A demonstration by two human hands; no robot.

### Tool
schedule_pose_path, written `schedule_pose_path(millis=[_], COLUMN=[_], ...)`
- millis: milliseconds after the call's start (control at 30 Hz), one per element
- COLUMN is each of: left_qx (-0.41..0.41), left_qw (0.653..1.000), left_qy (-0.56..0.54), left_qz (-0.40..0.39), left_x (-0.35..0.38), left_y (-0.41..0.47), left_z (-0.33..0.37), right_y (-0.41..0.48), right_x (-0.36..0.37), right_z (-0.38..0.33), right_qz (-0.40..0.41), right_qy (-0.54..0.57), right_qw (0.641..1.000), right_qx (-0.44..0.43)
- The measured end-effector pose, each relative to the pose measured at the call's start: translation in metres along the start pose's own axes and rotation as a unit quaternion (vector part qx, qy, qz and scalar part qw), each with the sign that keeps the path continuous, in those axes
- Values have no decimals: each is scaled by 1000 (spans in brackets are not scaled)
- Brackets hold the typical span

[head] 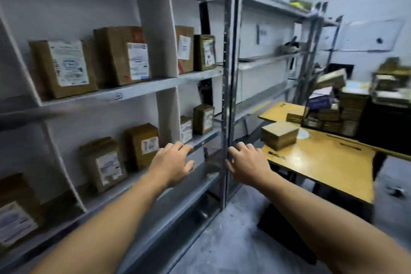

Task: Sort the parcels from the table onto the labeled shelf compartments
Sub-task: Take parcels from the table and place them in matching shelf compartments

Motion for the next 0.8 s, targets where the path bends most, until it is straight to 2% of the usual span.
schedule_pose_path(millis=[233, 367, 567, 800], left_qx=[102, 144, 181, 202], left_qw=[993, 987, 979, 974], left_qy=[-30, -44, -34, -42], left_qz=[-46, -49, -86, -97], left_x=[85, 112, 172, 236], left_y=[76, 103, 157, 254], left_z=[164, 214, 265, 294], right_y=[-74, -100, -112, -54], right_x=[17, 32, 75, 130], right_z=[177, 233, 301, 373], right_qz=[-46, -77, -116, -152], right_qy=[-57, -65, -72, -72], right_qw=[990, 981, 966, 957], right_qx=[117, 165, 220, 235])
Point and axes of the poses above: each hand's wrist, its own y-axis towards the middle knuckle, its own x-axis out of the palm, z = x × y, the point moved 8 cm from there along y, towards the middle knuckle, and after that the axes turned 3 degrees about -y, right-handed, at the moved point
